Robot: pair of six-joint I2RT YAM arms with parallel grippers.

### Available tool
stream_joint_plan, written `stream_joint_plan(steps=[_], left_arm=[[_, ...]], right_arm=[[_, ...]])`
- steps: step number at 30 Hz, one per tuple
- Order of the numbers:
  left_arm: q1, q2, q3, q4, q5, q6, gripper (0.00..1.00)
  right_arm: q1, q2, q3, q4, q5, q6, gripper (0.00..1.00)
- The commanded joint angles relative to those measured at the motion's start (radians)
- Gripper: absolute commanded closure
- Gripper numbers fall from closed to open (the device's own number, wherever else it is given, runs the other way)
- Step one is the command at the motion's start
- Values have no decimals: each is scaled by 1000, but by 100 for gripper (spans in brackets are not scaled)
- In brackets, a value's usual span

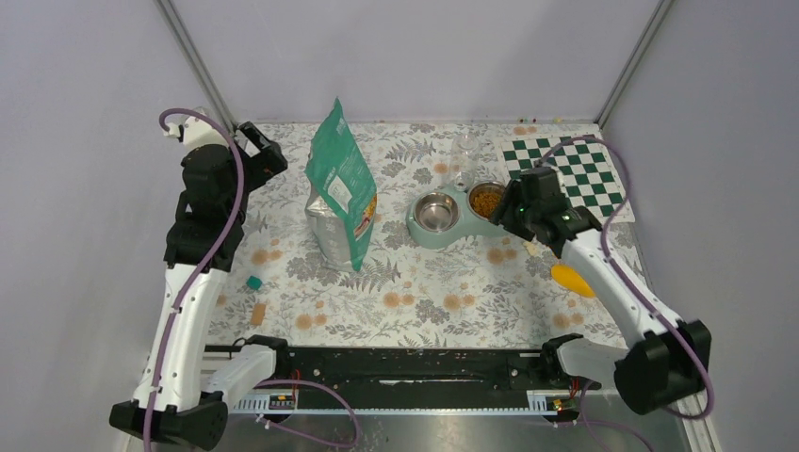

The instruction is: Serve the pet food

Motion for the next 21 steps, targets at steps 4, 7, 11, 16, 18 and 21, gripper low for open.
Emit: stream_joint_plan(steps=[4, 7, 11, 16, 18, 21], left_arm=[[77, 13, 0, -56, 98, -96, 4], [104, 26, -5, -57, 113, -98, 4], [139, 45, -5, -60, 136, -102, 4], [165, 67, -6, -55, 141, -113, 4], [191, 74, 1, -57, 127, -106, 4], [203, 78, 4, -52, 101, -93, 4]], right_arm=[[106, 234, -26, -10, 35, -2, 39], [143, 334, -19, 34, 38, -9, 34], [173, 445, 27, 86, 55, -35, 29], [177, 578, 114, 130, 84, -80, 26], [177, 617, 149, 146, 96, -95, 25], [176, 675, 200, 177, 101, -118, 23]])
